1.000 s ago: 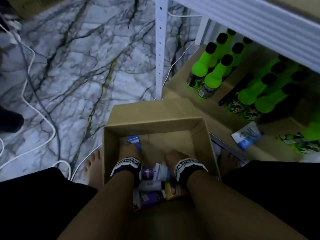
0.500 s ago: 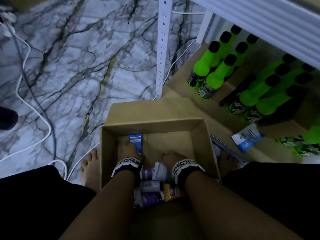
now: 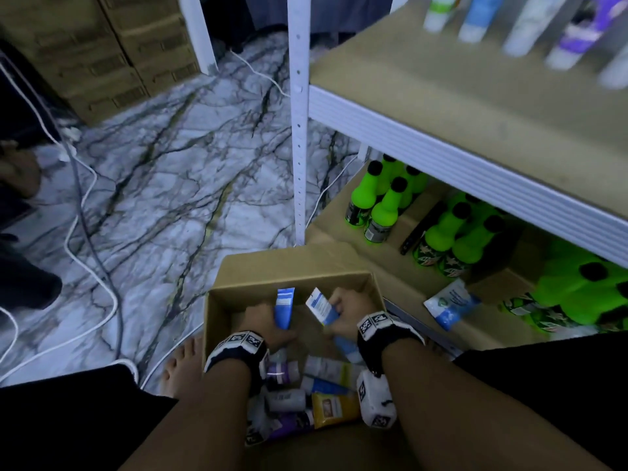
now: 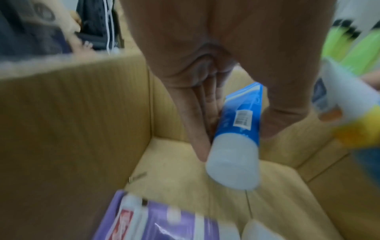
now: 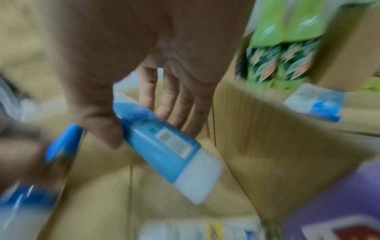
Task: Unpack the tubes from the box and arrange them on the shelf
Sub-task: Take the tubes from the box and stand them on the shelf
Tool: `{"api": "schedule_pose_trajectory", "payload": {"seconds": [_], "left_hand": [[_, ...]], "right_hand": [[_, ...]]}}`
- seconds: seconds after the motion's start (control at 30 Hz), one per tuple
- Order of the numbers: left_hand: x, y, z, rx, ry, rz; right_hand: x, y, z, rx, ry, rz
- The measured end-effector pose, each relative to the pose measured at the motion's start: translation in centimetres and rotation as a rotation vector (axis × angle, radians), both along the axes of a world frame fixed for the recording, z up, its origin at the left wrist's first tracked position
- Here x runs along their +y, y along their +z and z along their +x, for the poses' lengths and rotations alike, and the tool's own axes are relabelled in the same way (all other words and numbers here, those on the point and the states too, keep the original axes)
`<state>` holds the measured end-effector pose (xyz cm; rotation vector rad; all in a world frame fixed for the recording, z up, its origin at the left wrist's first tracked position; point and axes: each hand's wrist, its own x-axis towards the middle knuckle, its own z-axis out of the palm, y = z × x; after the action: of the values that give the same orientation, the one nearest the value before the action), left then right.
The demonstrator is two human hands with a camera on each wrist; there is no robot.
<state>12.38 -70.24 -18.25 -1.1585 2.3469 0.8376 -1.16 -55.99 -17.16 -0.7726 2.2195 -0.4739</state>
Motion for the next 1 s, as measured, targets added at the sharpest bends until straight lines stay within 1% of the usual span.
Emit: {"api": "schedule_pose_trajectory", "payload": {"seconds": [0.1,0.23,0.3,0.4,0.5,0.6,0.73,0.8,0.87,0.93,1.0], "left_hand": [[0.0,2.7,0.0,0.098,0.017,0.024],[0.2,7.5,-0.8,0.352,0.034,0.031],[0.4,10.1,-1.6,0.495,0.026,0.051],[0.6,14.1,-3.2,0.686,-0.009,0.053],[1.4,18.4,-4.7,0.830,-0.057,0.053],[2.7,22.8,-6.4,0.980,-0.080,0.111],[4.2,27.6,-8.6,1.093,-0.093,0.201],[5.0,29.5,-10.0,1.140,-0.143,0.204],[6.2,31.3,-11.5,1.194,-0.157,0.220],[7.6,32.8,-13.2,1.218,-0.150,0.249],[9.1,33.8,-14.9,1.206,-0.139,0.303]], "right_hand": [[0.4,2.9,-0.6,-0.027,-0.133,-0.162],[0.6,7.0,-1.1,-0.012,-0.213,-0.374],[0.7,9.3,-1.4,0.041,-0.243,-0.479],[1.2,13.6,-2.0,0.139,-0.226,-0.609],[1.9,18.1,-2.7,0.253,-0.233,-0.653],[3.1,22.3,-3.3,0.335,-0.230,-0.726],[5.3,26.9,-4.8,0.400,-0.285,-0.819],[6.6,28.6,-6.0,0.429,-0.334,-0.849],[8.0,30.2,-7.1,0.442,-0.377,-0.859],[9.6,31.9,-8.2,0.470,-0.415,-0.876],[11.4,33.3,-9.2,0.501,-0.439,-0.903]]}}
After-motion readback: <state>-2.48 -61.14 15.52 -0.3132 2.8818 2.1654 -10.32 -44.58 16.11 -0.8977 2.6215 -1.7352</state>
